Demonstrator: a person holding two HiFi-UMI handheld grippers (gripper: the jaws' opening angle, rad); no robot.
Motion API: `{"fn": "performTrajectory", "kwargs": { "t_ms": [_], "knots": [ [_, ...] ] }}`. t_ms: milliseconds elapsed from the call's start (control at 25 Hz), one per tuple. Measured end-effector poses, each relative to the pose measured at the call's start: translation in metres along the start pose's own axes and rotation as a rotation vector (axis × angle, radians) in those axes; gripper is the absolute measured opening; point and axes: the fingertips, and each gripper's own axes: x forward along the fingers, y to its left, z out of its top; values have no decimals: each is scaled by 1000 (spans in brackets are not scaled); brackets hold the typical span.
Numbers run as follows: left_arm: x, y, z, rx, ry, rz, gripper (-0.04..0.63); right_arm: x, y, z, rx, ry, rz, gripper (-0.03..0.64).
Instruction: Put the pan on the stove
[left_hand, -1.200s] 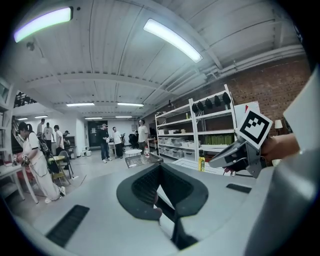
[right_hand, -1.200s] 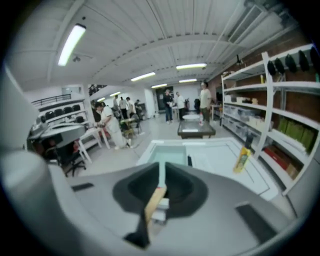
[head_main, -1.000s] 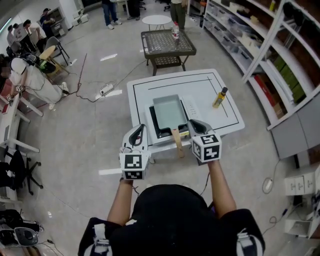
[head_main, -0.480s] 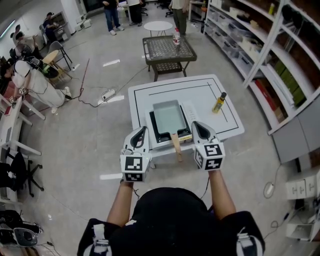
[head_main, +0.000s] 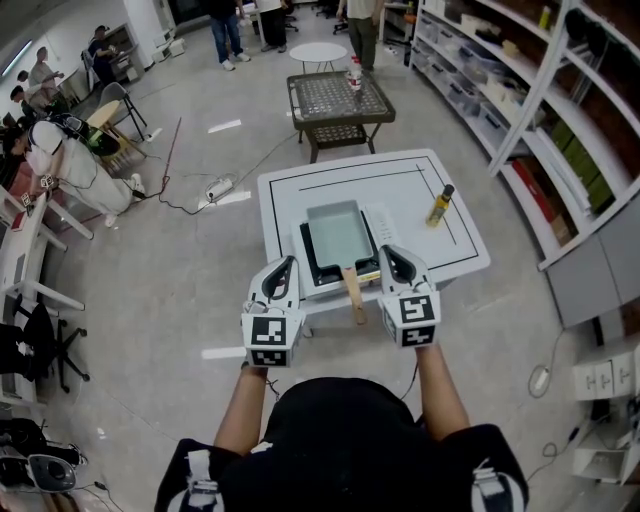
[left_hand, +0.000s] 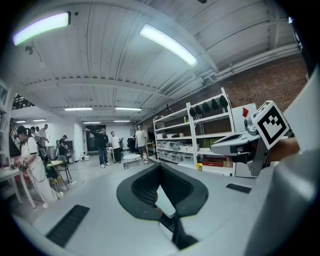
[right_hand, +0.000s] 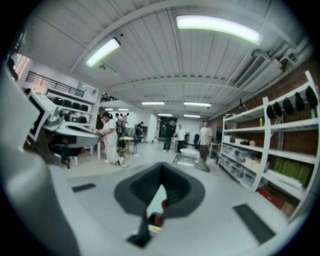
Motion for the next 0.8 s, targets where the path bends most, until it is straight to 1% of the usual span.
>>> {"fn": "performTrajectory", "kwargs": {
  "t_ms": [200, 440, 640, 800],
  "knots": [
    [0, -1, -3, -53, -15, -10, 21, 2, 1, 1, 25, -8, 12, 34],
    [-2, 0, 1, -60, -19, -9, 21, 1, 1, 2, 55, -26, 15, 34],
    [-2, -1, 0, -73, -18, -5, 21, 2, 0, -5, 57, -11, 14, 34],
    [0, -2, -3, -43, -15, -6, 21, 3, 0, -10, 62, 0, 16, 34]
  ]
}}
